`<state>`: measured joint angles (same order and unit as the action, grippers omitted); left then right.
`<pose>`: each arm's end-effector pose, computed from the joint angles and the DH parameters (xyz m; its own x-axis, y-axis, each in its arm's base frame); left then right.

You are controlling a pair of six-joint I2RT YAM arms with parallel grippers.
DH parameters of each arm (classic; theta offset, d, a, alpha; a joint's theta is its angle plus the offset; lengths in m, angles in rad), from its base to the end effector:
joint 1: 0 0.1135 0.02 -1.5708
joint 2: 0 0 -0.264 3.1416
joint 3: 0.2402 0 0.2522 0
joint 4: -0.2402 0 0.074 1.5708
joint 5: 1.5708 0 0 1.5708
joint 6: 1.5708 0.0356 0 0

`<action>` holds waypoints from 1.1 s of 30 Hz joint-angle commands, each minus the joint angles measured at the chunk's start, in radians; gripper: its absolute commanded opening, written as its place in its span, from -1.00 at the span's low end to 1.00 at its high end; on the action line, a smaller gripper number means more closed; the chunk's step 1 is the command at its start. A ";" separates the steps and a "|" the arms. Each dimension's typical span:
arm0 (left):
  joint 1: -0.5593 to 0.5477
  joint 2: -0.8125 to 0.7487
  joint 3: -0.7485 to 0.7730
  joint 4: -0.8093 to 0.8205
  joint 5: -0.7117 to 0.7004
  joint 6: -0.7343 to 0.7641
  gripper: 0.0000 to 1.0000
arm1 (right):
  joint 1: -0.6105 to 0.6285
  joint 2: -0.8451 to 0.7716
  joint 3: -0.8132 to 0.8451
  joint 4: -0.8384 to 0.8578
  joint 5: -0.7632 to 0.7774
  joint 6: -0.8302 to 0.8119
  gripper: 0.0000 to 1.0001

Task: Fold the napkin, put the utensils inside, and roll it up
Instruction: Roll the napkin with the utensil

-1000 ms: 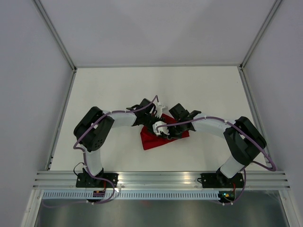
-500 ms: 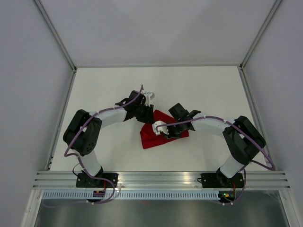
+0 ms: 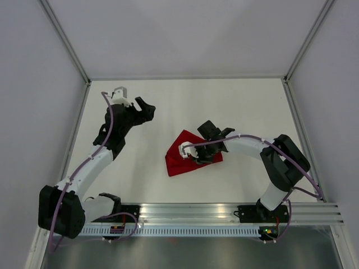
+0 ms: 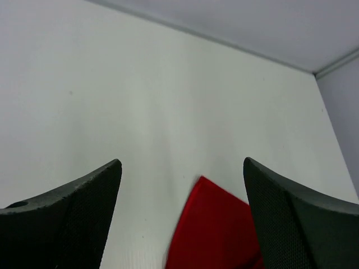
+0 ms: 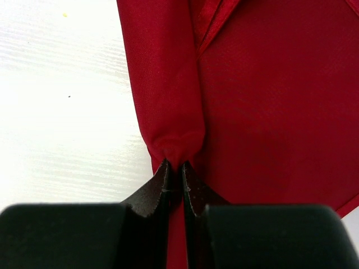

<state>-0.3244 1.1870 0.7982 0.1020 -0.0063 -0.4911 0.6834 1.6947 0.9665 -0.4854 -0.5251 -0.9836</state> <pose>0.2614 -0.0877 0.2900 -0.3841 -0.3684 -0.8466 0.1496 0.8800 -0.4508 0.2307 0.2109 0.1590 0.1655 -0.7942 -0.5847 -0.9828 -0.1821 -0.0309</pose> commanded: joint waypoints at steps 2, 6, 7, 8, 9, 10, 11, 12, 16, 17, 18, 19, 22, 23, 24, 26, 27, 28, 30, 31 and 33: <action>0.061 -0.084 -0.016 0.133 0.050 -0.060 0.76 | 0.002 0.080 0.009 -0.077 0.019 -0.012 -0.99; 0.039 -0.180 -0.023 0.136 0.011 0.080 0.54 | -0.015 0.134 0.076 -0.168 -0.018 -0.026 -0.99; 0.027 -0.243 -0.043 0.162 -0.026 0.109 0.59 | -0.025 0.166 0.115 -0.189 -0.029 -0.029 -0.99; -0.004 -0.283 -0.098 0.247 -0.091 0.171 0.63 | -0.031 0.181 0.133 -0.232 -0.039 -0.036 -0.99; -0.017 -0.317 -0.132 0.301 -0.106 0.202 0.67 | -0.038 0.198 0.153 -0.254 -0.056 -0.041 -0.99; -0.027 -0.378 -0.164 0.348 -0.109 0.235 0.71 | -0.053 0.232 0.193 -0.275 -0.064 -0.047 -0.99; -0.047 -0.400 -0.213 0.428 -0.095 0.264 0.73 | -0.061 0.250 0.214 -0.298 -0.075 -0.053 -0.99; -0.054 -0.415 -0.226 0.441 -0.078 0.322 0.75 | -0.067 0.267 0.236 -0.347 -0.079 -0.067 -0.99; -0.143 -0.443 -0.221 0.421 -0.020 0.471 0.78 | -0.105 0.388 0.383 -0.481 -0.130 -0.098 -0.99; -0.218 -0.441 -0.212 0.416 -0.064 0.521 0.78 | -0.113 0.411 0.411 -0.510 -0.139 -0.105 -0.99; -0.258 -0.432 -0.202 0.380 -0.089 0.614 0.79 | -0.119 0.436 0.438 -0.574 -0.153 -0.115 -0.99; -0.296 -0.423 -0.176 0.358 -0.102 0.662 0.78 | -0.134 0.485 0.495 -0.605 -0.170 -0.128 -0.99; -0.451 -0.368 -0.159 0.331 -0.177 0.821 0.78 | -0.157 0.571 0.582 -0.697 -0.187 -0.144 -0.99; -0.517 -0.354 -0.159 0.329 -0.226 0.854 0.78 | -0.162 0.588 0.600 -0.712 -0.191 -0.147 -0.99; -0.547 -0.321 -0.157 0.327 -0.247 0.906 0.78 | -0.166 0.614 0.615 -0.728 -0.191 -0.142 -0.99; -0.631 -0.290 -0.165 0.317 -0.279 0.991 0.78 | -0.171 0.640 0.652 -0.760 -0.190 -0.138 -0.99; -0.659 -0.270 -0.169 0.323 -0.290 1.020 0.80 | -0.173 0.661 0.667 -0.772 -0.193 -0.138 -0.99; -0.685 -0.230 -0.171 0.314 -0.303 1.045 0.80 | -0.176 0.669 0.687 -0.775 -0.194 -0.130 -0.99; -0.755 -0.178 -0.168 0.288 -0.322 1.106 0.82 | -0.176 0.687 0.701 -0.783 -0.187 -0.112 -0.99; -0.774 -0.124 -0.169 0.277 -0.320 1.121 0.82 | -0.176 0.694 0.712 -0.785 -0.184 -0.104 -0.99; -0.817 -0.075 -0.178 0.265 -0.317 1.140 0.82 | -0.174 0.704 0.722 -0.786 -0.179 -0.092 -0.99</action>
<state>-1.0981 1.0565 0.6060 0.4030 -0.2768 0.5056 0.5076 2.3306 1.6775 -1.3243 -0.8379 -1.0370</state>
